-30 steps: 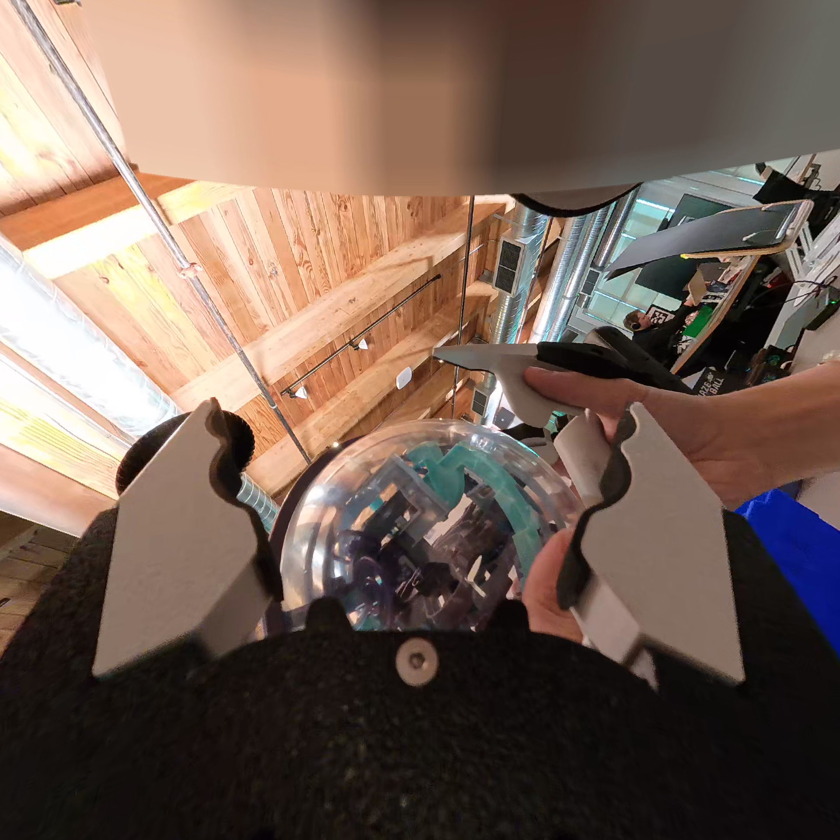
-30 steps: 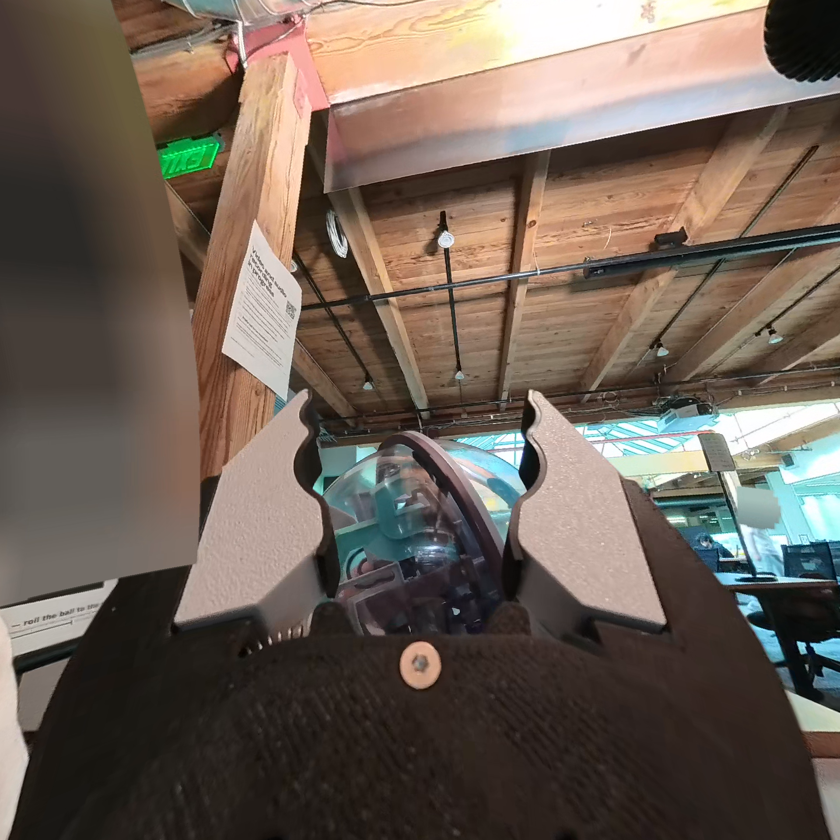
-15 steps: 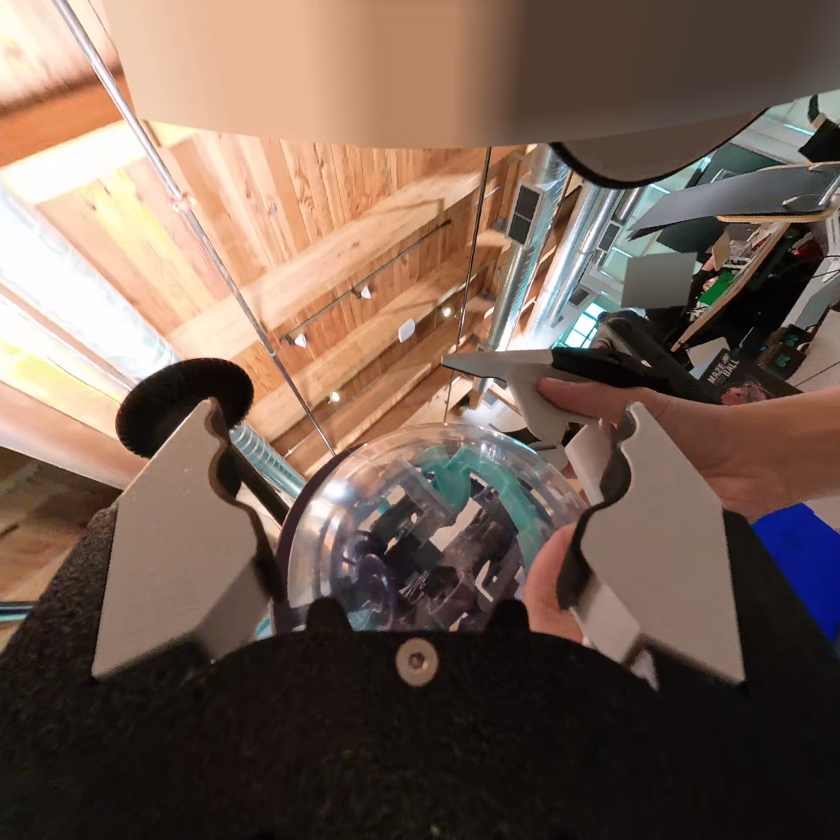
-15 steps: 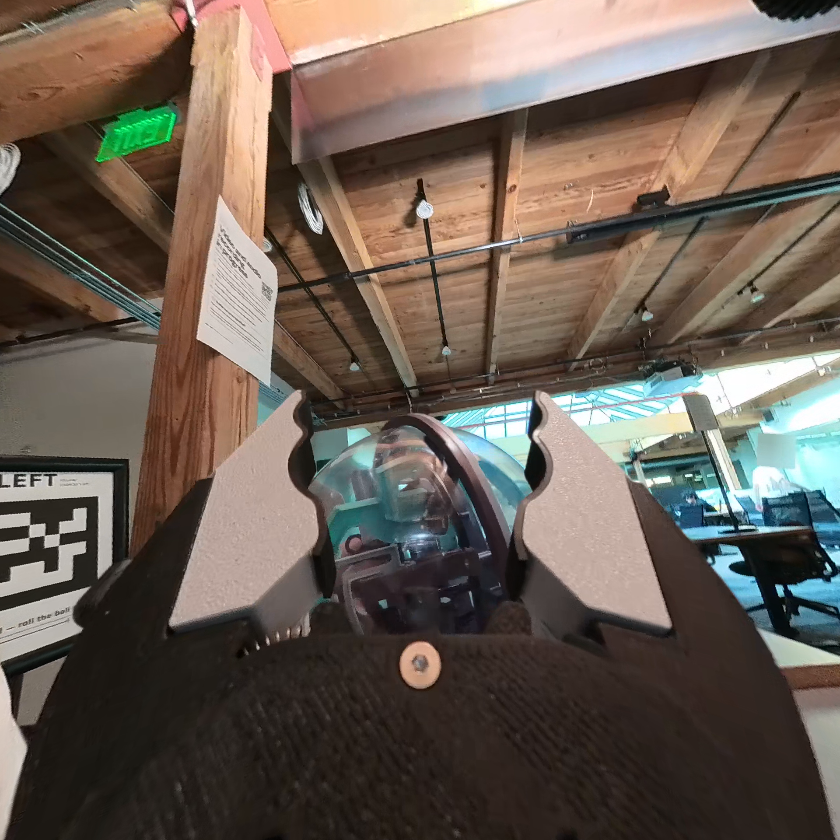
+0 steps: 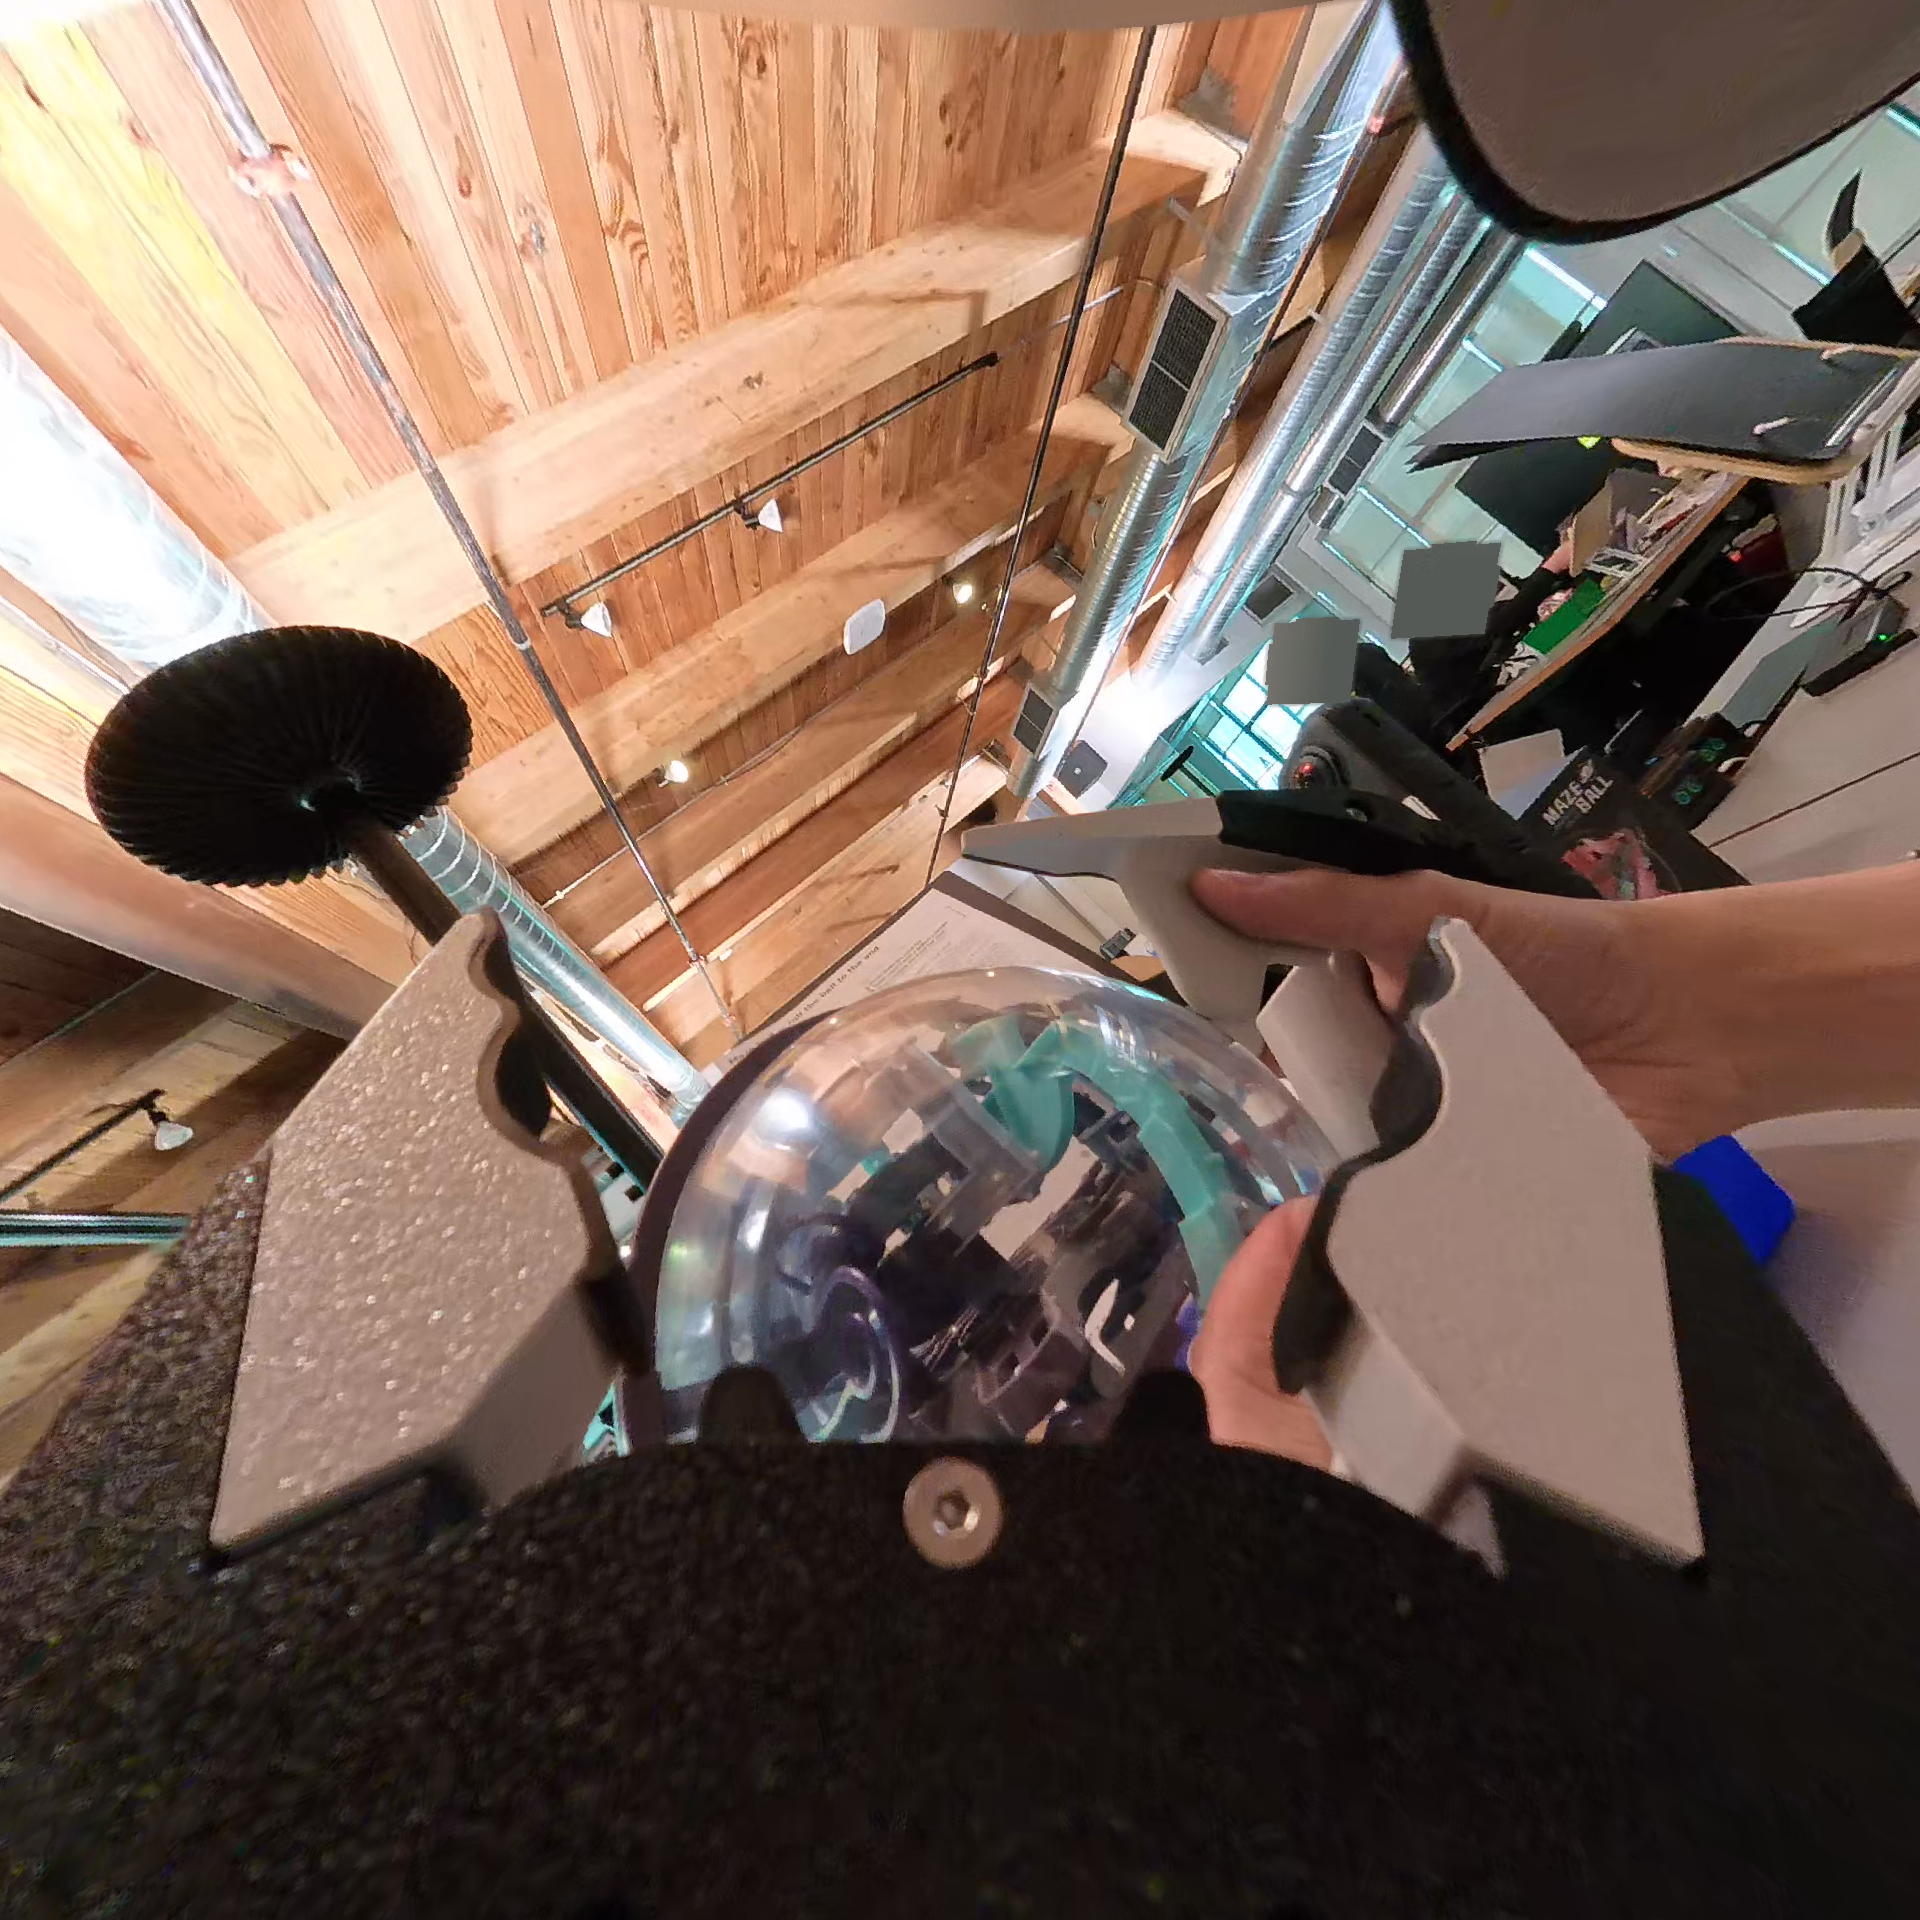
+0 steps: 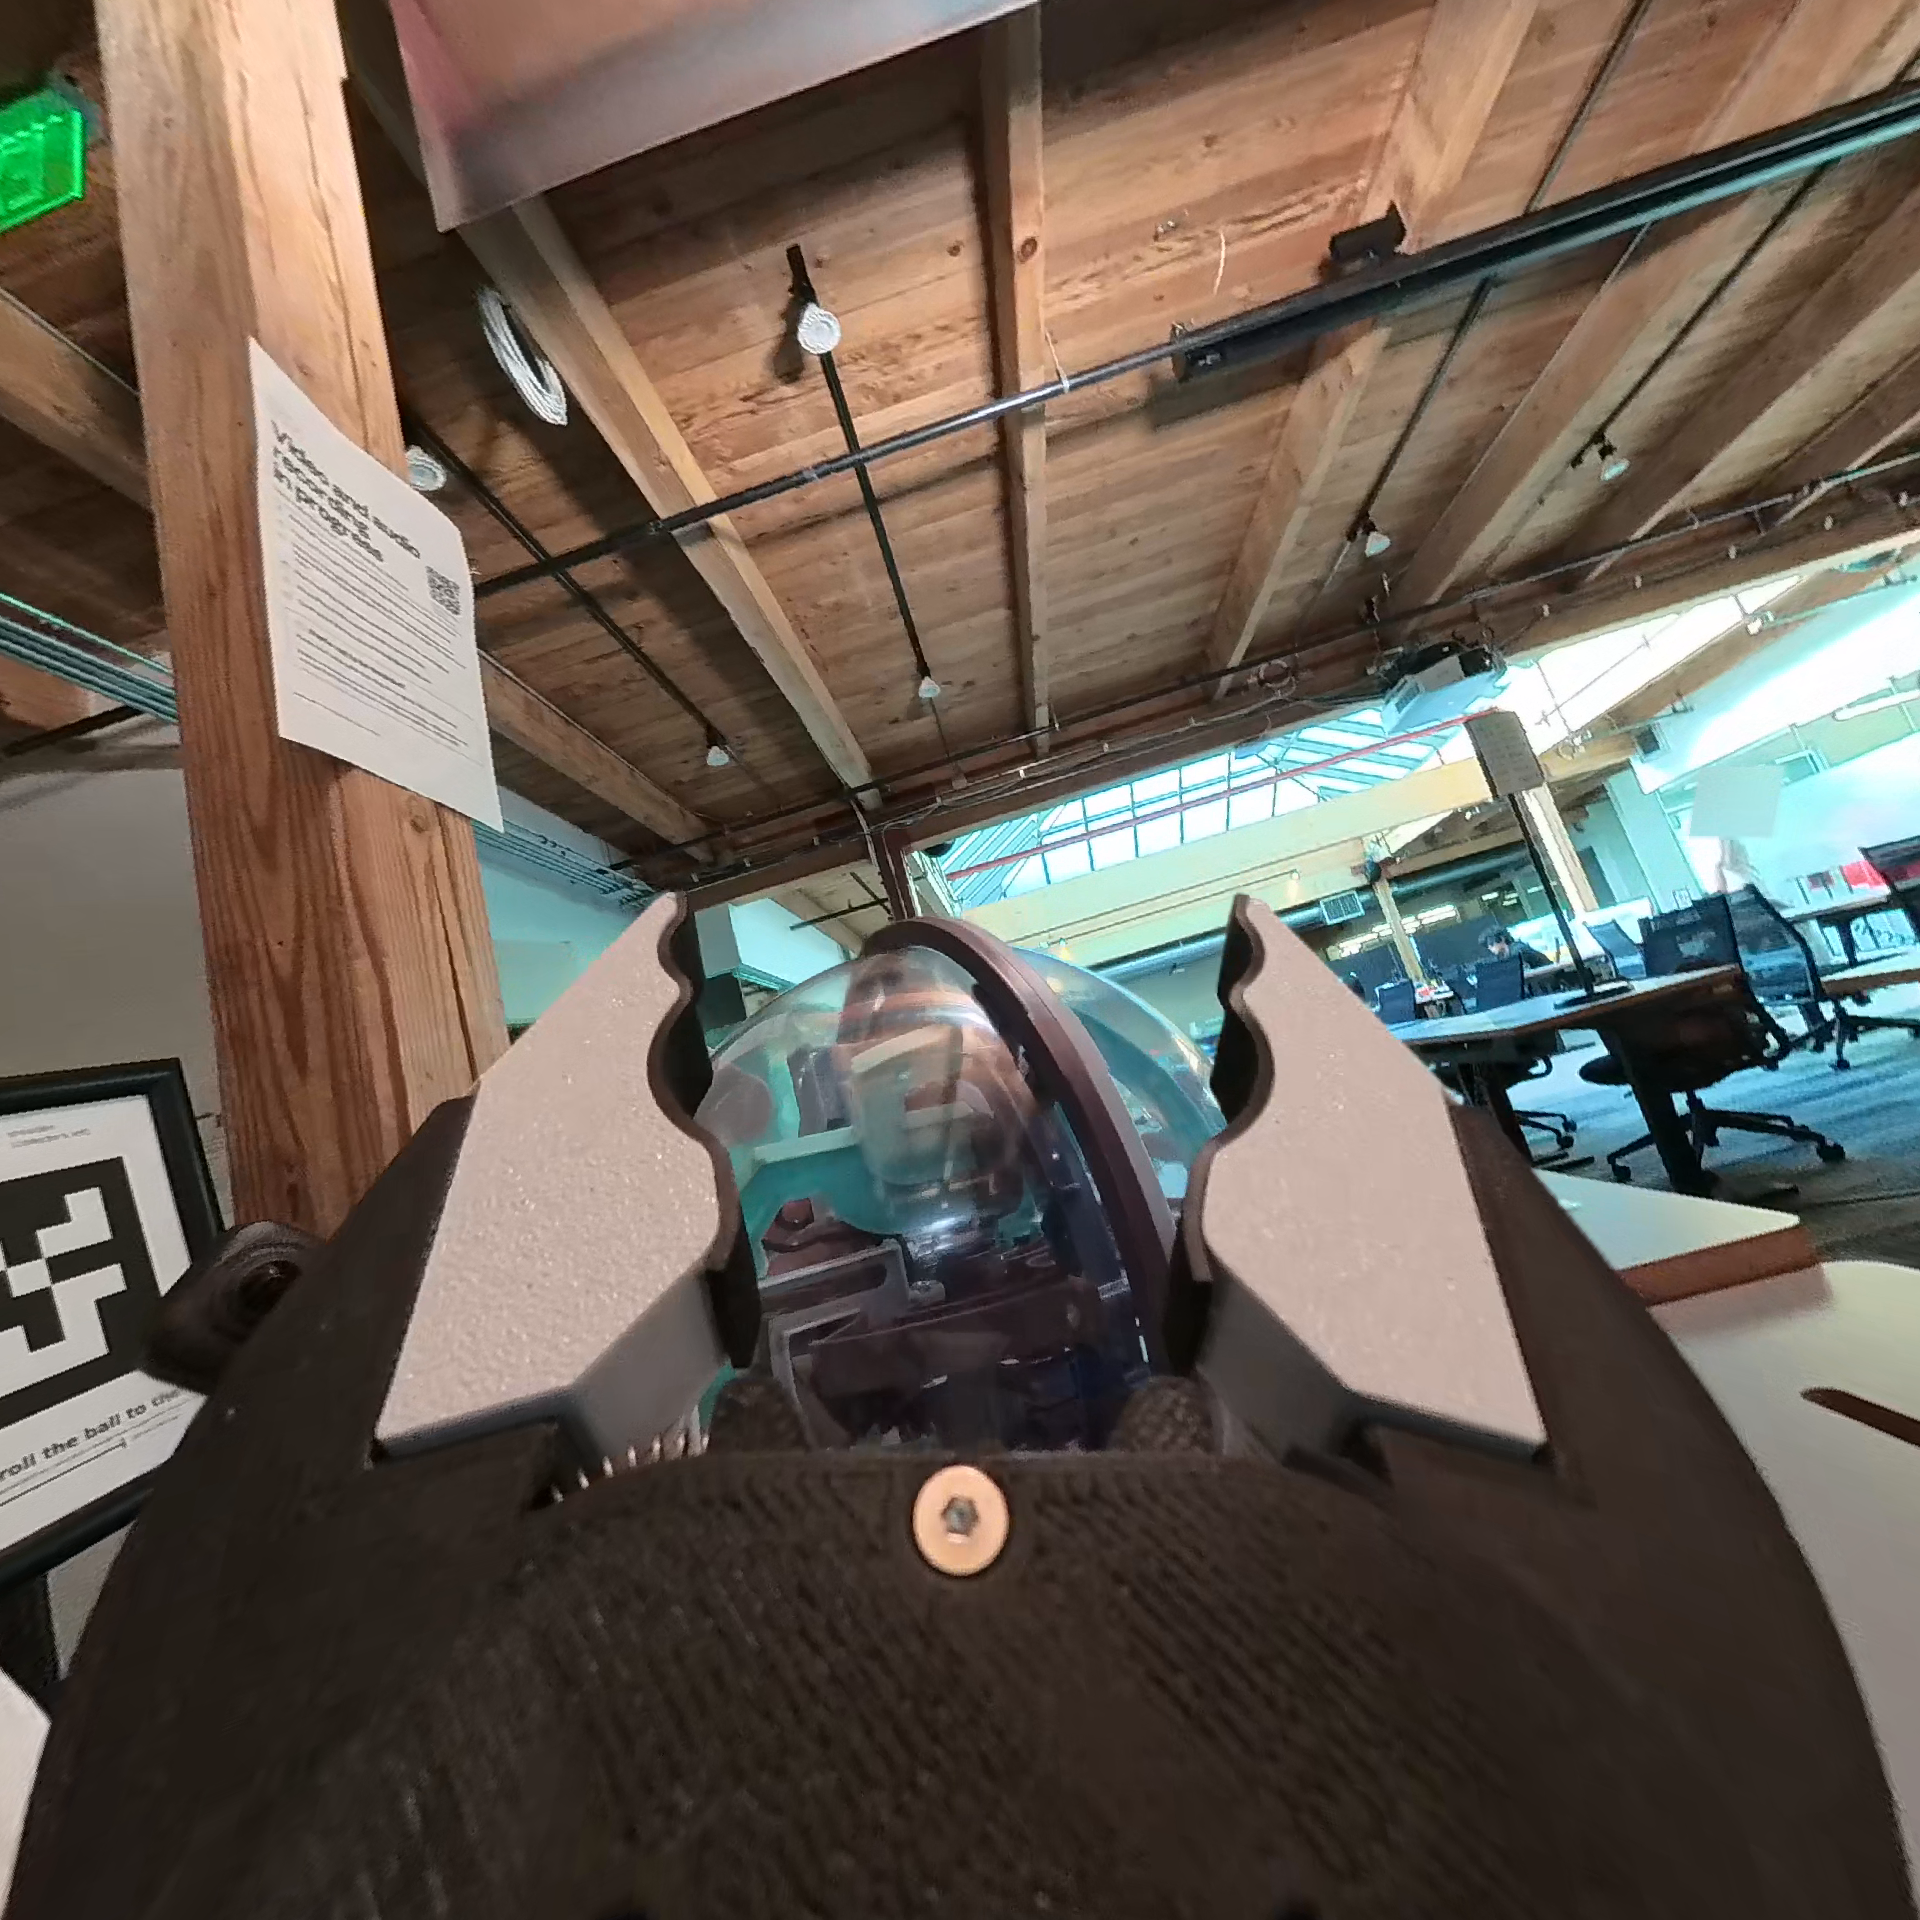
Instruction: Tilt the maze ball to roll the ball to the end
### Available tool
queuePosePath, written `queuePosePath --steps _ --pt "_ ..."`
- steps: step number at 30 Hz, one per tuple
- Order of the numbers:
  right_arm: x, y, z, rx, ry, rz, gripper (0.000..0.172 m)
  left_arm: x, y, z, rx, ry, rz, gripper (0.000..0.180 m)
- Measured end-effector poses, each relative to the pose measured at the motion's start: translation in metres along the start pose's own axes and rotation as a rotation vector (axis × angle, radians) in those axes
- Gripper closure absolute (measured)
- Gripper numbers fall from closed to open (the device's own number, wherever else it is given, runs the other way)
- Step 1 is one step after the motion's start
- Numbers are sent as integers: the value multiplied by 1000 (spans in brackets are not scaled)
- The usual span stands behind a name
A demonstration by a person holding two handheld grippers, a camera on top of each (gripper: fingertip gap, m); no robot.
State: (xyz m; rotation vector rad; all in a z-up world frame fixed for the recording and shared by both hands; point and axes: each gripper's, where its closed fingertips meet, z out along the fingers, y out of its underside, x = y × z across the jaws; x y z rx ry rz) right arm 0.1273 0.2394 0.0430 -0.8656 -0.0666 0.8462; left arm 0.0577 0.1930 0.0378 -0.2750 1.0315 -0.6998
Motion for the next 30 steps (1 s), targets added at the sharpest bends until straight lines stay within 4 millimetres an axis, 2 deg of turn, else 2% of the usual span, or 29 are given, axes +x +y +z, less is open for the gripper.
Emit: queuePosePath --steps 5,10,18,25,27,30 --pt "8 7 0 -37 35 36 73 -8 11 0 -52 -30 -91 24" --pt "17 25 1 -130 88 24 70 -14 24 -2 -103 -46 -171 24" --pt "21 35 1 -183 112 49 69 -19 35 -4 -134 -63 -251 24" --pt "33 55 -3 -296 179 72 70 -23 54 -6 -220 -93 -335 24" --pt "37 75 -9 -426 208 103 69 -25 74 -10 -332 -116 -455 23" --pt "45 124 -27 -695 271 169 46 -1 124 -22 -600 -16 -785 23"
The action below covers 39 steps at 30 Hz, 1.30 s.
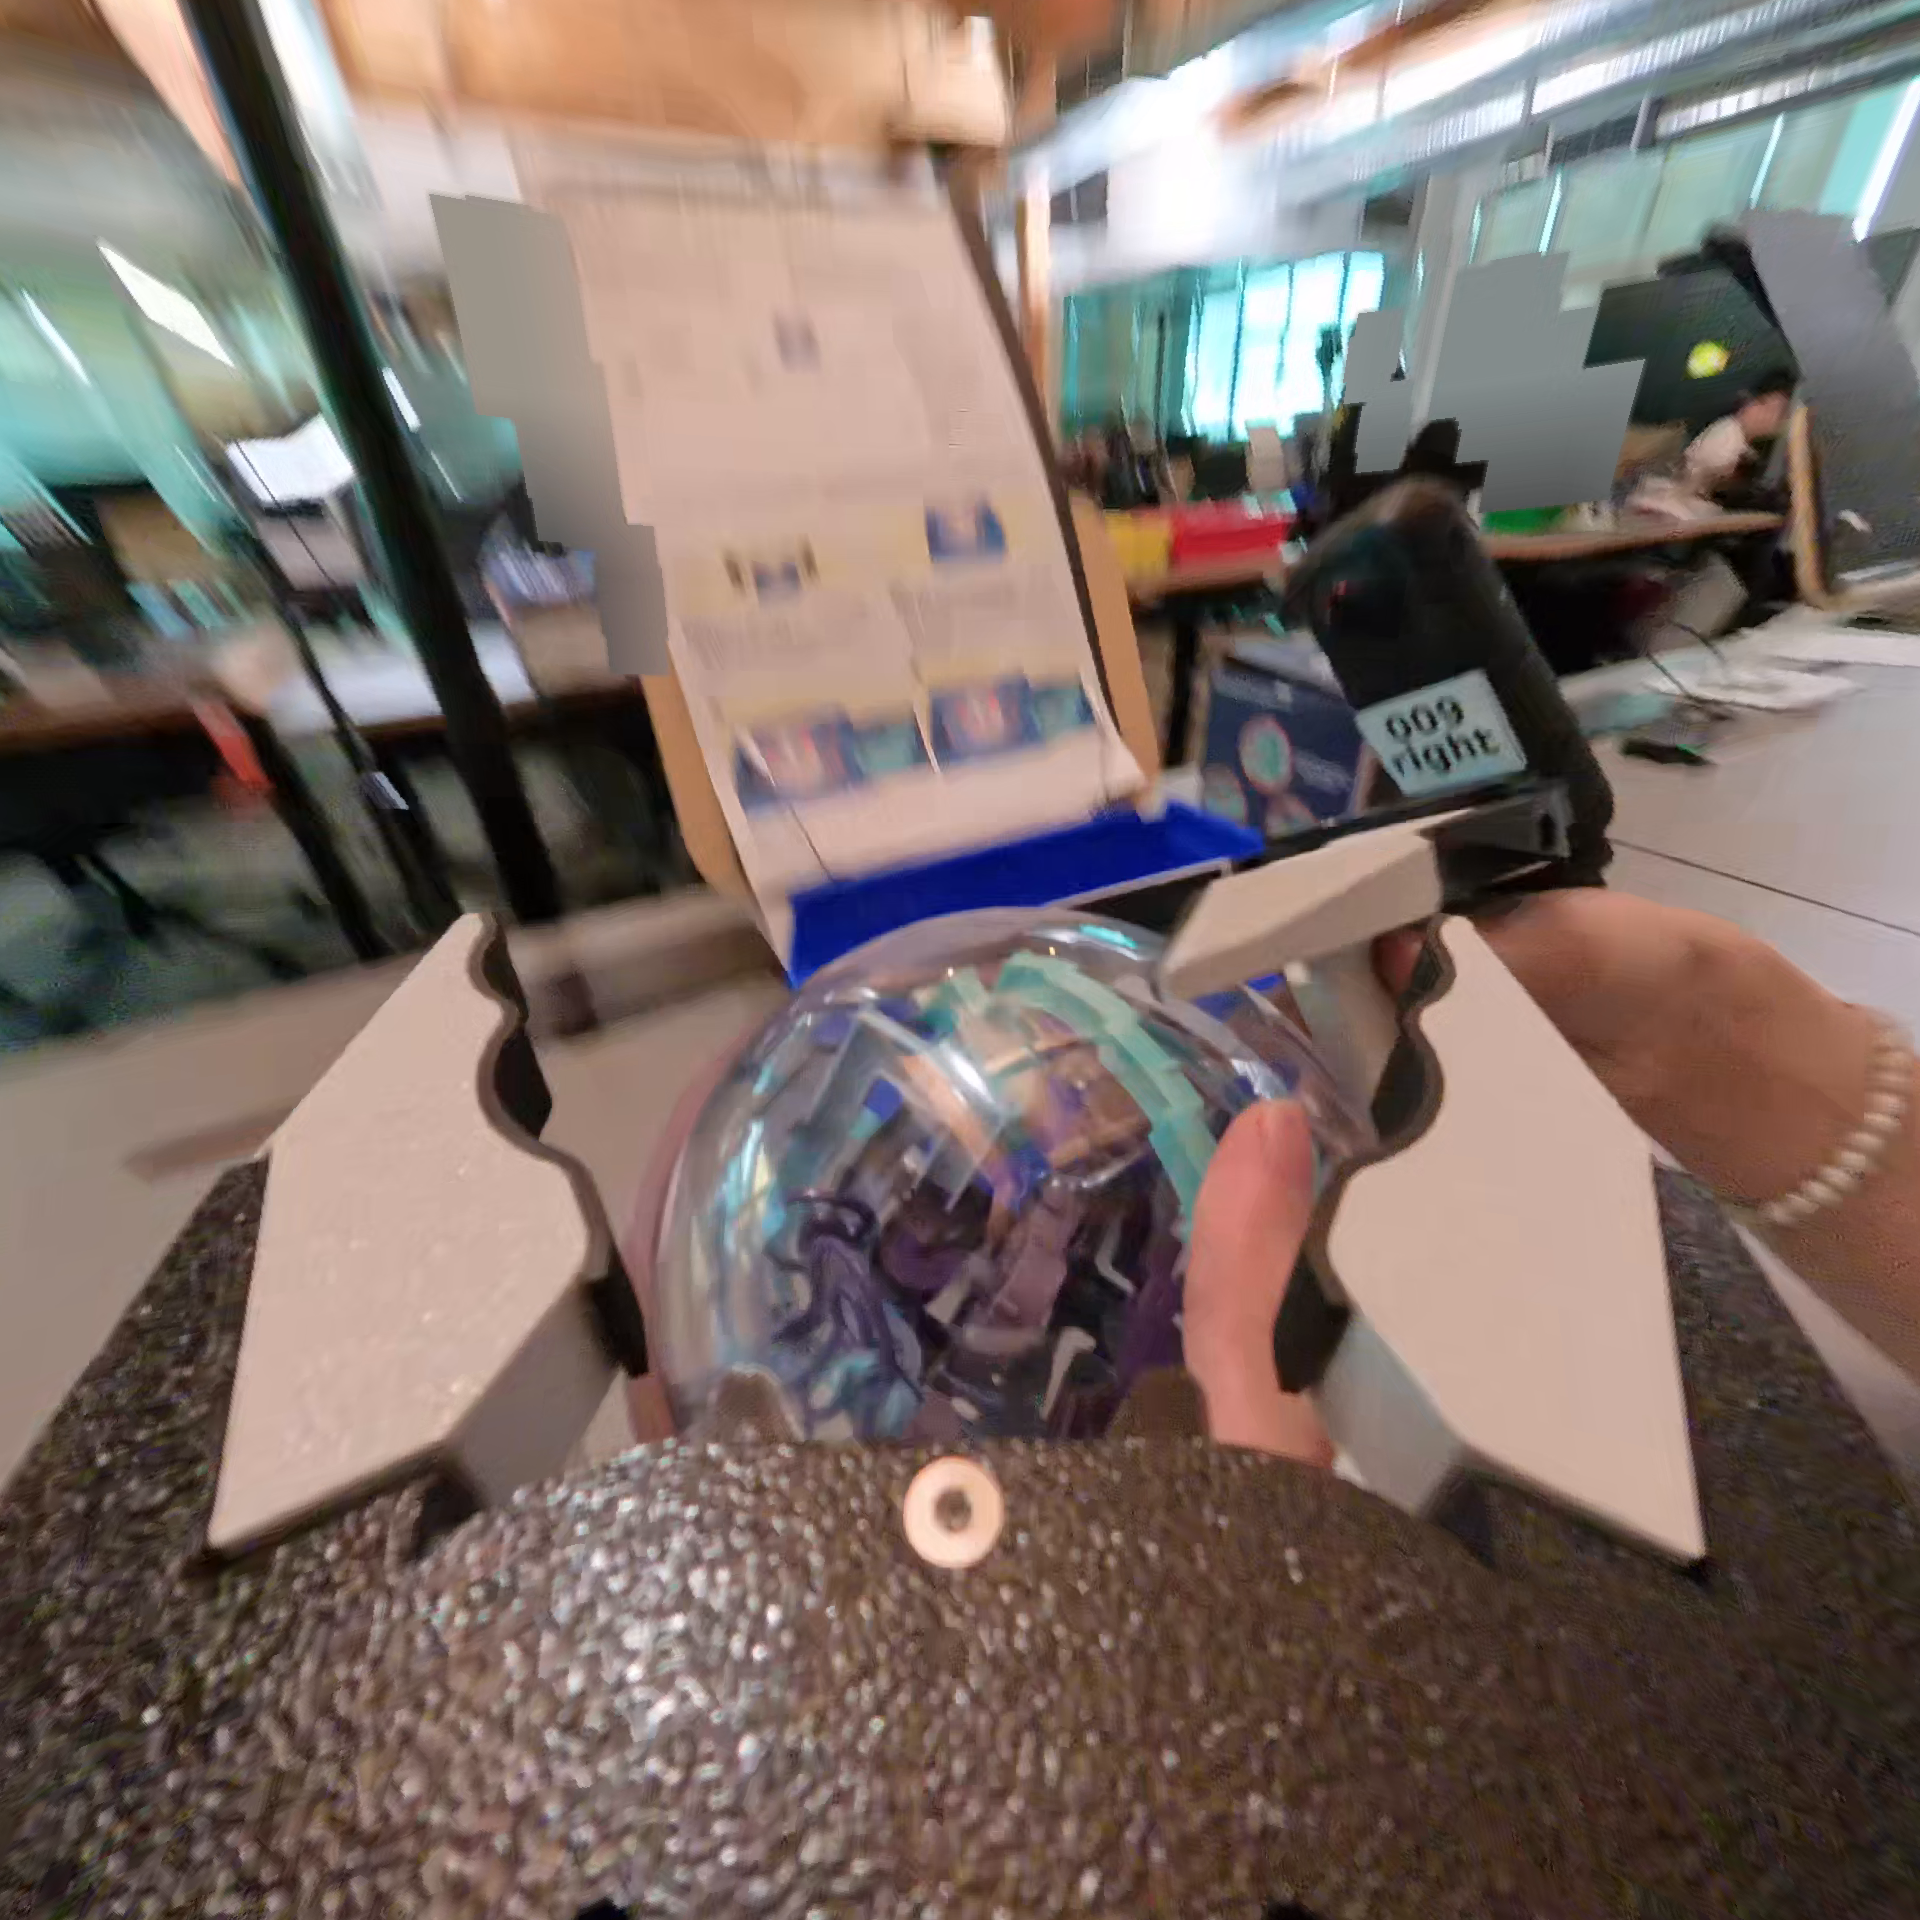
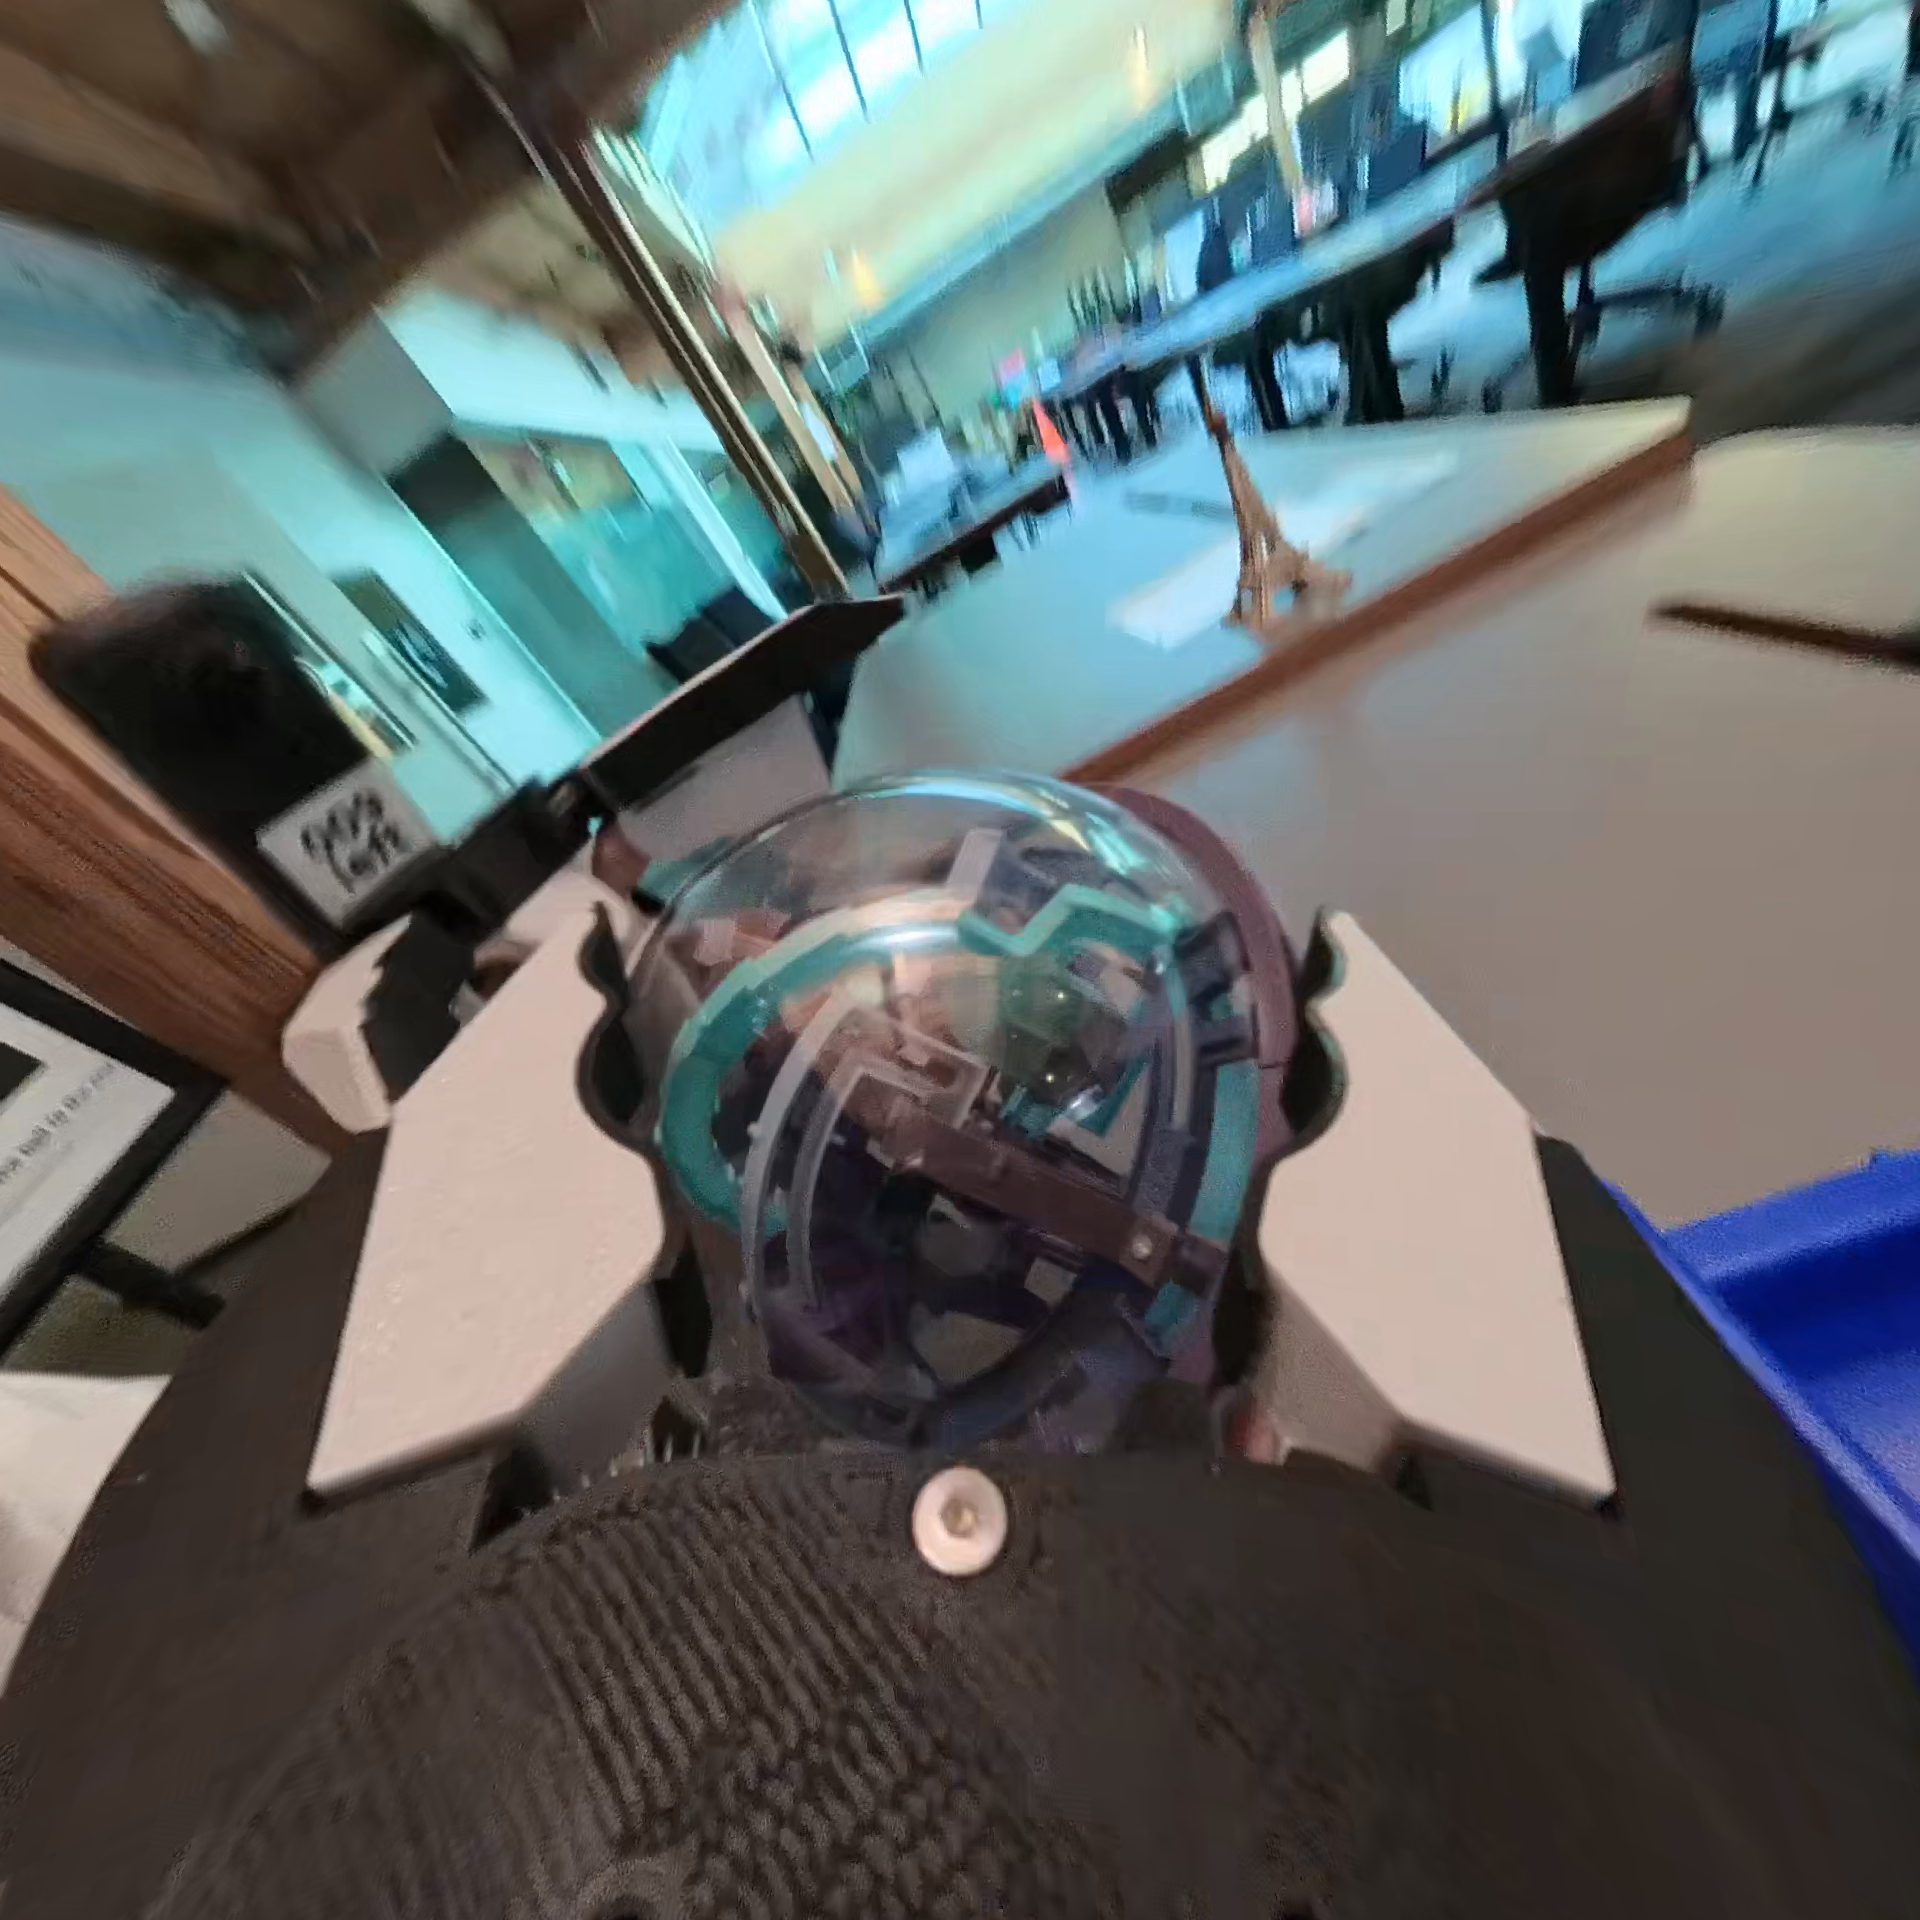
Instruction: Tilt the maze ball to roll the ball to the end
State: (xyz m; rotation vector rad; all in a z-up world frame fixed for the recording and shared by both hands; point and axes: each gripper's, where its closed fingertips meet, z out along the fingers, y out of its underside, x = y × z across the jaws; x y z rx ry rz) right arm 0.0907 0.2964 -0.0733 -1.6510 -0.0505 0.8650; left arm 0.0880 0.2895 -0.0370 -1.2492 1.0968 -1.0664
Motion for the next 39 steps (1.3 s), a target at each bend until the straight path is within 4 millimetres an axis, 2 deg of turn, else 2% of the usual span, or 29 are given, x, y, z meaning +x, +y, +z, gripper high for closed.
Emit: queuePosePath --steps 1,3,8,13,18,20,23,28,31,35,39 --pt "5 10 4 -42 20 -1 41 -3 17 4 -81 37 -77 23" --pt "11 16 7 -64 44 -3 41 -6 32 7 -134 103 -169 23" --pt "15 15 3 -79 42 35 48 -9 33 9 -104 129 -222 23" --pt "21 24 5 -117 60 21 41 -3 48 15 -172 145 -220 23" --pt "12 23 3 -135 33 -49 38 1 40 12 -146 171 -184 23" --pt "7 26 -1 -170 14 -126 35 8 40 11 -141 224 -174 23" --pt "5 35 -10 -247 -2 -222 32 18 48 12 -174 314 -256 23" --pt "13 74 -30 -356 31 -236 22 38 81 17 -328 466 -421 23" --pt "20 91 -49 -357 105 -248 20 59 99 25 -386 566 -462 23" --pt "29 101 -77 -339 166 -256 20 92 119 39 -438 663 -474 23" --pt "23 97 -92 -224 91 -230 21 103 117 43 -430 705 -462 23"
